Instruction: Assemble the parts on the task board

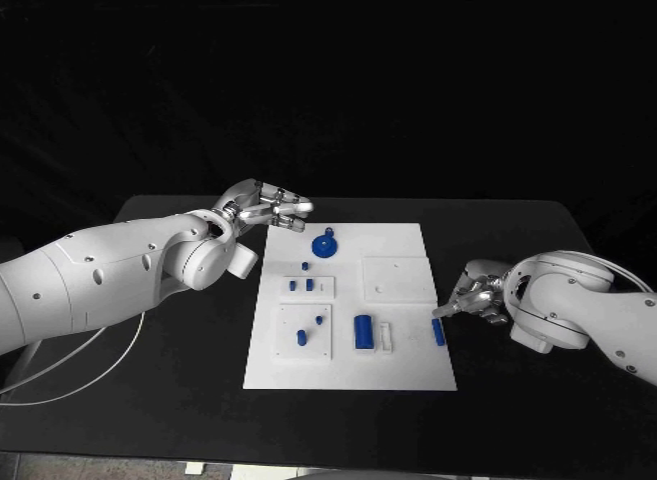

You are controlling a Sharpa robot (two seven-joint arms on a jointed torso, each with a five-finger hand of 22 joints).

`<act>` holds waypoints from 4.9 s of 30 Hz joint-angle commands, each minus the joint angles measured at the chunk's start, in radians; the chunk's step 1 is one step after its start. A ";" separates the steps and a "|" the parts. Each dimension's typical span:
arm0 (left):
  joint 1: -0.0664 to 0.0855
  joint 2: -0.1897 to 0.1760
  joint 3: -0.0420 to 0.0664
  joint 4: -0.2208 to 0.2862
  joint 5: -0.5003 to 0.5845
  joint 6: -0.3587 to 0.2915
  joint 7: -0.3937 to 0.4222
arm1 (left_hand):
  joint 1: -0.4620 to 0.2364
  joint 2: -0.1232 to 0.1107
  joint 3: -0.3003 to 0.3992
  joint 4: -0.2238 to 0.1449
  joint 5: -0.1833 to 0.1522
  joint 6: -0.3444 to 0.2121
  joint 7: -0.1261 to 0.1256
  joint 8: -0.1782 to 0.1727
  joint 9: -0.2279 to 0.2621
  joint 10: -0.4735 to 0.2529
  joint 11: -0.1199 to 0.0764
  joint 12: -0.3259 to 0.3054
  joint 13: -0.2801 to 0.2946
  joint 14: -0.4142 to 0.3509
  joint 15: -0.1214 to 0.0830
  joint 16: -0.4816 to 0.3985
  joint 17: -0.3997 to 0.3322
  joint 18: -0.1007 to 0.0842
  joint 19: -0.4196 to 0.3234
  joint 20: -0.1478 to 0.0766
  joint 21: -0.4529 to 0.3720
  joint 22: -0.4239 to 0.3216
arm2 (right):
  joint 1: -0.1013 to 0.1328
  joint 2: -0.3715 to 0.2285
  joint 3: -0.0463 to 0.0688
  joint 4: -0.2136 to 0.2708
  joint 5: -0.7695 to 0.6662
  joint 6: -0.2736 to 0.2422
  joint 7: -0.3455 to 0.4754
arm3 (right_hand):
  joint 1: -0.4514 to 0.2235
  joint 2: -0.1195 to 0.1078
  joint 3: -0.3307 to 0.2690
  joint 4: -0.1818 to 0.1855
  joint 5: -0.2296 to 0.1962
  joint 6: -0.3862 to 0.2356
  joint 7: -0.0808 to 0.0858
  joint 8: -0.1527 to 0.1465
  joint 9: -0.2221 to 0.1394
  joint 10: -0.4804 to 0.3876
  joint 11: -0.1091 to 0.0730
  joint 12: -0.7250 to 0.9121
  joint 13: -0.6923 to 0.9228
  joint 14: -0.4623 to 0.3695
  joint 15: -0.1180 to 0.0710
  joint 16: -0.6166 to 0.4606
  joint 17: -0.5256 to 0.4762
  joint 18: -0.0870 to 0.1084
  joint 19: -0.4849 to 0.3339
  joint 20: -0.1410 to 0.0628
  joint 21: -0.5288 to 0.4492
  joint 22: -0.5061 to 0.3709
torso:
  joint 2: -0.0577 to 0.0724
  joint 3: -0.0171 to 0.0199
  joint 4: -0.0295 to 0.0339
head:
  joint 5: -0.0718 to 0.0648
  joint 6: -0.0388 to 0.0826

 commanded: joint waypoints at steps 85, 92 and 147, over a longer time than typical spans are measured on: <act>0.001 0.003 -0.002 -0.001 -0.028 0.045 -0.015 | -0.001 0.022 -0.004 -0.003 -0.001 -0.007 0.002 0.002 0.001 -0.023 0.007 -0.002 0.000 -0.015 0.001 -0.003 -0.007 -0.002 0.001 0.008 0.005 -0.011 | -0.070 0.069 0.023 0.083 0.030 -0.097 -0.028 | -0.057 0.149 0.121 -0.320 0.345 0.059 -0.018 -0.003 -0.017 0.010 -0.012 0.004 -0.009 0.002 -0.002 -0.015 -0.025 -0.012 0.035 -0.001 -0.005 0.111 | 0.001 -0.0025 0.0030 | -0.008 0.001; 0.001 0.004 -0.002 -0.001 -0.028 0.046 -0.015 | -0.001 0.022 -0.004 -0.003 -0.001 -0.007 0.002 0.002 0.001 -0.023 0.007 -0.002 0.000 -0.015 0.001 -0.003 -0.007 -0.002 0.001 0.008 0.005 -0.011 | -0.070 0.104 -0.016 0.072 0.029 -0.095 -0.025 | -0.065 0.156 0.094 -0.306 0.322 0.059 -0.021 -0.003 -0.020 0.011 -0.013 0.002 -0.011 0.001 -0.002 -0.014 -0.026 -0.013 0.035 0.000 -0.006 0.111 | 0.001 -0.0008 0.0033 | -0.008 -0.001; 0.001 0.009 -0.002 -0.002 -0.031 0.050 -0.020 | -0.004 0.023 -0.005 -0.003 -0.001 -0.007 0.002 0.002 0.001 -0.024 0.008 -0.002 0.000 -0.016 0.002 -0.003 -0.005 -0.002 0.001 0.008 0.007 -0.015 | -0.070 0.191 -0.052 -0.001 -0.022 -0.088 -0.008 | -0.101 0.021 0.072 0.062 0.002 0.085 -0.026 -0.003 -0.051 0.024 -0.012 0.029 -0.003 0.000 -0.003 -0.014 -0.037 -0.014 0.039 -0.002 -0.013 0.111 | 0.001 -0.0008 0.0021 | -0.001 -0.006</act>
